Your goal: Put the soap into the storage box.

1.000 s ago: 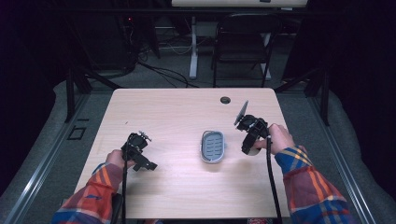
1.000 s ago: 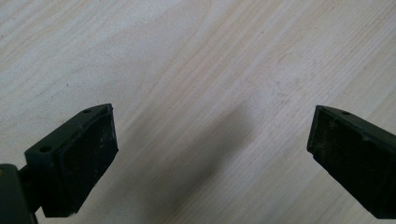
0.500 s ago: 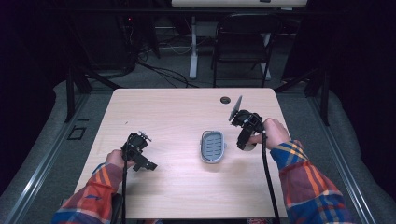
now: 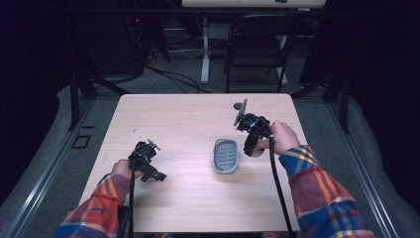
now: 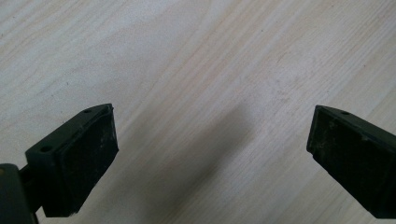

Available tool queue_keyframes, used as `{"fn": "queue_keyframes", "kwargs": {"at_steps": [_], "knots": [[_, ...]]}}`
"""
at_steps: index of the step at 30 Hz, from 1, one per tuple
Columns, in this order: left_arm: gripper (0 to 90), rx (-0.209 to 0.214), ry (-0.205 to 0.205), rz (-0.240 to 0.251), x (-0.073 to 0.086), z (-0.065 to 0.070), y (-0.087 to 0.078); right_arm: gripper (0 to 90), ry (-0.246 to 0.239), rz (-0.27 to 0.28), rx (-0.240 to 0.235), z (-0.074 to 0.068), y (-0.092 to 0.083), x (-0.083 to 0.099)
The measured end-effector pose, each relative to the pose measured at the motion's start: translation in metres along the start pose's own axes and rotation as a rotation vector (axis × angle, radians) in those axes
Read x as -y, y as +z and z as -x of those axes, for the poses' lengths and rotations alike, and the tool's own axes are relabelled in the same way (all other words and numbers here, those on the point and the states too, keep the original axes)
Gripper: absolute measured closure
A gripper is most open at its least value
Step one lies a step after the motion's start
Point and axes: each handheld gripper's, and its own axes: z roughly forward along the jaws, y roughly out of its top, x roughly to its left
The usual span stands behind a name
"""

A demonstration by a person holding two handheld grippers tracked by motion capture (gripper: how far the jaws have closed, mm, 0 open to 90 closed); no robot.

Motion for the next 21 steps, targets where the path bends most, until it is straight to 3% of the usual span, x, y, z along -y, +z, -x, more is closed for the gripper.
{"fn": "queue_keyframes", "kwargs": {"at_steps": [21], "knots": [[1.7, -0.001, -0.004, 0.001, 0.000, 0.000, 0.000, 24.7, -0.053, 0.009, -0.018, -0.016, 0.006, -0.032]]}}
